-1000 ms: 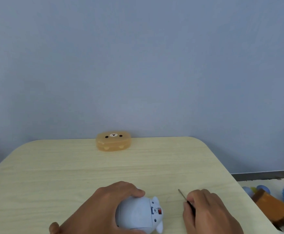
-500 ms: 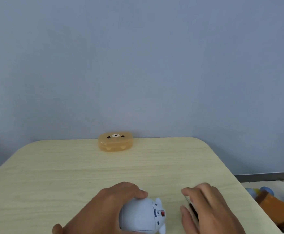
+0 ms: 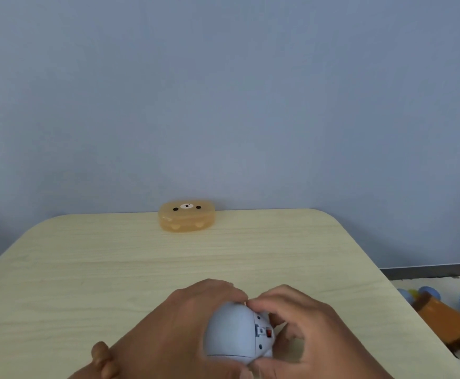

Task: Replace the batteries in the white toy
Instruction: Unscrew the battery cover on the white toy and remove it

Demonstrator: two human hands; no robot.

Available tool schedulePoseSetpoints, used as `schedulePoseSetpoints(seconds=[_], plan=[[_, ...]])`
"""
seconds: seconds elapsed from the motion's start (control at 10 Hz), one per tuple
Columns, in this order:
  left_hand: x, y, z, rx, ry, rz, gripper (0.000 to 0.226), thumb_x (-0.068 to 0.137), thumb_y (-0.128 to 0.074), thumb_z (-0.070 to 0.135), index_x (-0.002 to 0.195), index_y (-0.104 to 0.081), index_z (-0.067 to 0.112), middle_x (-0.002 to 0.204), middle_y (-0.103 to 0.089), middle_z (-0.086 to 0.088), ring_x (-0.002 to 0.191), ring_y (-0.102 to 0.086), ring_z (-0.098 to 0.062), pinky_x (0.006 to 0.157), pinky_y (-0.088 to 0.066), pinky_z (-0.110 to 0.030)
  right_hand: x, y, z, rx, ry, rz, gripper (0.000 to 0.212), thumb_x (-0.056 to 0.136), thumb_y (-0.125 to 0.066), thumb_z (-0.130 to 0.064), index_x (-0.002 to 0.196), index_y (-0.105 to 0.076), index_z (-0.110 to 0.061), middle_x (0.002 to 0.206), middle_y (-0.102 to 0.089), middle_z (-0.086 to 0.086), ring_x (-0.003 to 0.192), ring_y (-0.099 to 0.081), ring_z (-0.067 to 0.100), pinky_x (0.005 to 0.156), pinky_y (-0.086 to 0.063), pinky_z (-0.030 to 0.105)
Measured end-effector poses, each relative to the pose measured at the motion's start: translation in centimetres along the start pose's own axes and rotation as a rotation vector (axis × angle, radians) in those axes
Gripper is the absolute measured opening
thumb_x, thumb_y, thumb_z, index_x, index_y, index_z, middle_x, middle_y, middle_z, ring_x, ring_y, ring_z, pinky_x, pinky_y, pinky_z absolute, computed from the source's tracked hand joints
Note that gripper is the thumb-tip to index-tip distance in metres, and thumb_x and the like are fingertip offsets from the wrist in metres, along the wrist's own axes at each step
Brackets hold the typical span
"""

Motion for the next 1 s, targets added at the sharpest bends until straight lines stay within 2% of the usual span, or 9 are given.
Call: schedulePoseSetpoints(seconds=[0.1,0.2,0.4,0.5,0.6,0.7,0.8,0.9,1.0], plan=[[0.0,-0.8,0.7,-0.006,0.119,0.090,0.053,0.066,-0.056,0.076,0.114,-0.042,0.060,0.120,-0.045,0.043,0.114,-0.041,0.020,0.089,-0.038,-0.010,0.0,-0.3,0.2,-0.025,-0.118,0.037,0.044,0.072,-0.069,-0.036,0.111,-0.079,-0.019,0.104,-0.068,0.000,0.110,-0.060,-0.007,0.090,-0.056,0.030],[0.7,-1.9,1.6,0.078,0.160,0.216,0.045,0.068,-0.052,0.069,0.108,-0.043,0.049,0.107,-0.053,0.031,0.101,-0.050,0.010,0.081,-0.041,-0.013,-1.5,0.0,1.7,-0.066,-0.164,0.127,0.050,0.064,-0.075,-0.030,0.113,-0.074,-0.034,0.108,-0.067,-0.012,0.102,-0.066,0.008,0.085,-0.055,0.028],[1.6,-2.4,1.3,0.033,0.304,0.220,0.031,0.073,-0.062,0.053,0.096,-0.047,0.038,0.090,-0.057,0.018,0.086,-0.054,0.002,0.067,-0.040,-0.013,-1.2,-0.3,1.7,-0.050,-0.178,0.120,0.048,0.060,-0.067,-0.036,0.106,-0.076,-0.034,0.106,-0.067,-0.010,0.096,-0.067,0.010,0.076,-0.054,0.023],[1.9,-2.7,1.5,0.057,0.320,0.238,0.032,0.068,-0.058,0.055,0.090,-0.044,0.036,0.083,-0.057,0.015,0.077,-0.055,0.000,0.059,-0.037,-0.014,-1.0,-0.5,1.9,-0.066,-0.216,0.075,0.047,0.064,-0.076,-0.028,0.111,-0.074,-0.035,0.111,-0.066,-0.011,0.097,-0.068,0.010,0.079,-0.055,0.028],[2.2,-2.8,1.6,0.087,0.344,0.201,0.032,0.065,-0.053,0.056,0.086,-0.042,0.034,0.076,-0.059,0.011,0.070,-0.056,-0.003,0.057,-0.040,-0.017,-0.9,-0.4,2.2,-0.063,-0.232,0.072,0.049,0.067,-0.082,-0.020,0.112,-0.073,-0.033,0.110,-0.066,-0.010,0.092,-0.070,0.012,0.078,-0.057,0.032],[2.4,-2.4,1.8,0.125,0.348,0.205,0.031,0.068,-0.054,0.054,0.085,-0.042,0.031,0.072,-0.058,0.008,0.066,-0.056,-0.004,0.052,-0.039,-0.018,-1.0,-0.2,2.3,-0.053,-0.229,0.079,0.050,0.063,-0.082,-0.021,0.111,-0.073,-0.032,0.107,-0.067,-0.011,0.089,-0.070,0.012,0.075,-0.059,0.031],[2.5,-2.3,2.3,0.133,0.330,0.177,0.032,0.072,-0.055,0.052,0.087,-0.040,0.028,0.075,-0.059,0.007,0.068,-0.057,-0.008,0.053,-0.041,-0.021,-1.2,-0.1,2.5,-0.062,-0.230,0.081,0.050,0.062,-0.081,-0.022,0.110,-0.073,-0.036,0.109,-0.067,-0.013,0.087,-0.070,0.010,0.071,-0.057,0.023],[2.5,-2.6,2.8,0.146,0.332,0.143,0.035,0.073,-0.056,0.051,0.089,-0.039,0.025,0.079,-0.060,0.006,0.072,-0.059,-0.013,0.057,-0.043,-0.025,-1.2,-0.1,2.4,-0.070,-0.210,0.085,0.047,0.064,-0.081,-0.015,0.104,-0.073,-0.037,0.107,-0.067,-0.013,0.089,-0.069,0.010,0.069,-0.057,0.022],[2.6,-2.8,3.0,0.159,0.372,0.151,0.035,0.074,-0.056,0.047,0.089,-0.037,0.023,0.083,-0.059,0.003,0.078,-0.059,-0.019,0.062,-0.045,-0.030,-1.1,-0.1,2.0,-0.093,-0.186,0.098,0.046,0.065,-0.081,-0.016,0.094,-0.067,-0.048,0.105,-0.066,-0.013,0.088,-0.067,0.009,0.068,-0.052,0.015]])
Point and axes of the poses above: each hand's wrist, its own x-axis towards the middle knuckle, its own y-axis out of the back of the hand, z = x × y, the point moved 5 cm from there along x, towards the middle knuckle
